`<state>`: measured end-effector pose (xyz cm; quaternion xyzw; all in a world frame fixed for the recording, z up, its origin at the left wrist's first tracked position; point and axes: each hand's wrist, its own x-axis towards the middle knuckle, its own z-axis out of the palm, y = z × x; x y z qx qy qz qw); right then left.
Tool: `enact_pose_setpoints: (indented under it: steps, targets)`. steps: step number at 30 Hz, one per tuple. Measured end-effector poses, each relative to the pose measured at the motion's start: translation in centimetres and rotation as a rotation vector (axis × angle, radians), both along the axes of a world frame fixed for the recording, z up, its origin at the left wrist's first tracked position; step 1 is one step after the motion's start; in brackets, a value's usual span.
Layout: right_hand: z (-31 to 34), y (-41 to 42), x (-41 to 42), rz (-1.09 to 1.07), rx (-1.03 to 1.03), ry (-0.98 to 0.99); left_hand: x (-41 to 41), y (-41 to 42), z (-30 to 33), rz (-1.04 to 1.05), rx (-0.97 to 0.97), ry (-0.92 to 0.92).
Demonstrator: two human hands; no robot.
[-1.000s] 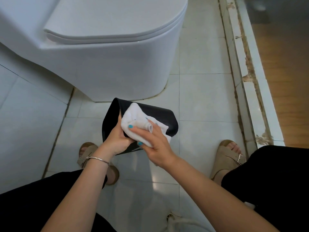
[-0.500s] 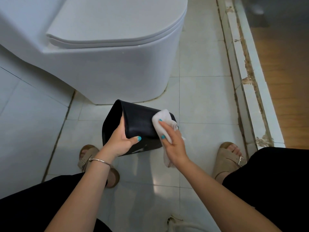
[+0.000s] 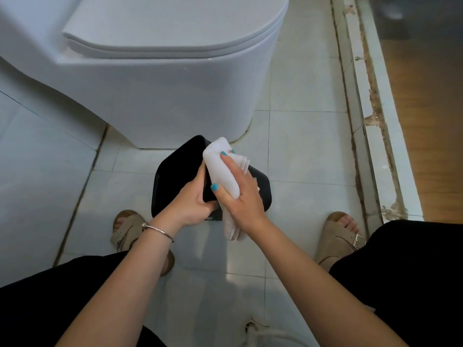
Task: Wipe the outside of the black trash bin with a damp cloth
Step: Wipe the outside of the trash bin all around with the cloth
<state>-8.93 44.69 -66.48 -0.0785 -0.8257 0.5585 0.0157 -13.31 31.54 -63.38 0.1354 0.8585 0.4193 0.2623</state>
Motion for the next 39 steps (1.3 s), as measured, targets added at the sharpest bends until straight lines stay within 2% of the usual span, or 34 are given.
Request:
enact_pose_setpoints:
  steps: [6, 10, 16, 20, 27, 33, 36, 39]
  targets:
    - [0.3, -0.8, -1.2, -0.078, -0.063, 0.040, -0.5, 0.0, -0.3, 0.028, -0.024, 0.016]
    - [0.0, 0.1, -2.1, -0.151, -0.147, -0.027, -1.3, 0.8, -0.6, 0.006, -0.002, 0.007]
    - [-0.6, 1.1, -3.1, -0.164, -0.149, -0.096, -0.6, 0.4, -0.8, 0.037, 0.037, -0.032]
    - [-1.9, 1.7, -3.4, -0.148, -0.097, -0.166, -0.1, -1.1, -0.9, 0.075, 0.018, -0.046]
    - [-5.3, 4.2, -2.8, -0.252, -0.092, -0.257, 0.4, -1.8, -0.5, 0.092, 0.023, -0.096]
    - [-9.0, 5.4, -1.1, -0.455, -0.133, -0.461, 0.2, -2.0, -0.5, 0.002, -0.021, -0.082]
    - [-8.6, 5.7, -1.2, -0.549, -0.276, -0.385, -0.4, -2.7, -0.4, 0.040, -0.051, -0.058]
    - [-6.0, 6.4, -2.5, -0.548, -0.330, -0.236, -0.7, -3.2, -0.4, 0.119, -0.038, -0.062]
